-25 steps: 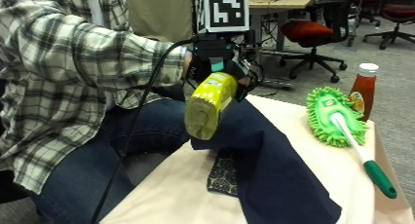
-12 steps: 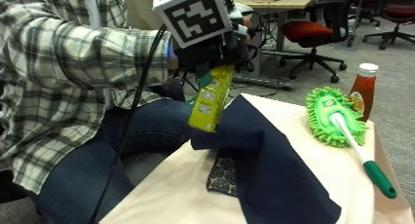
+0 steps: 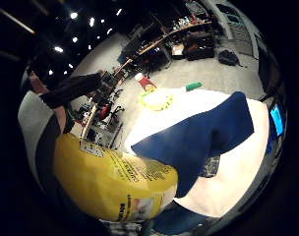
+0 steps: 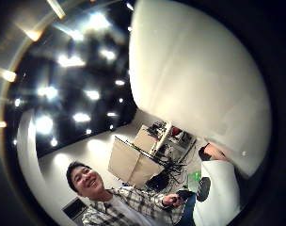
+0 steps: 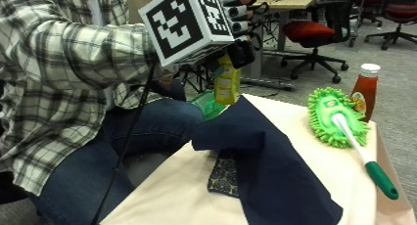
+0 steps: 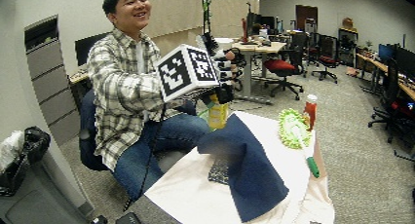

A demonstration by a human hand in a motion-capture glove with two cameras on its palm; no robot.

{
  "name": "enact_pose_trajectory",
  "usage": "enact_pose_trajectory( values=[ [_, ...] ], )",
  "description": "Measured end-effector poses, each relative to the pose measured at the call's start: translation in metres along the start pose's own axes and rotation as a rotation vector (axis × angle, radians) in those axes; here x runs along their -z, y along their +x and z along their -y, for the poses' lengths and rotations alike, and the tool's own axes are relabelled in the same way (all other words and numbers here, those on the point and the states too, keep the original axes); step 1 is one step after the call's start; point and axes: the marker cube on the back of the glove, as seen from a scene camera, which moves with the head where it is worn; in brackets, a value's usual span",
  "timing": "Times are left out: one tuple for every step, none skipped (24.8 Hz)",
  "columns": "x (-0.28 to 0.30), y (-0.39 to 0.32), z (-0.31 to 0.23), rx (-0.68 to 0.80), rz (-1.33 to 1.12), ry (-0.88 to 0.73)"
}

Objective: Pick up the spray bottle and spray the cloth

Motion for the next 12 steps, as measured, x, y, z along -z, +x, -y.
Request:
enact_pose_trajectory(
  values=[
    [-0.007,-0.002,0.001,0.004,0.037,0.003],
    [-0.016,-0.004,0.003,0.009,0.071,0.0],
    [-0.028,-0.006,0.005,0.015,0.1,-0.007],
    [-0.039,-0.006,0.008,0.021,0.125,-0.016],
    [-0.051,-0.006,0.01,0.026,0.146,-0.025],
    [-0.062,-0.004,0.011,0.029,0.165,-0.032],
    [-0.072,-0.002,0.013,0.031,0.184,-0.037],
    [-0.082,0.001,0.016,0.032,0.204,-0.04],
    [-0.092,0.004,0.019,0.031,0.223,-0.038],
    [-0.101,0.008,0.022,0.029,0.239,-0.032],
    [-0.11,0.012,0.026,0.027,0.252,-0.023],
    [-0.117,0.016,0.031,0.024,0.261,-0.011]
  ],
)
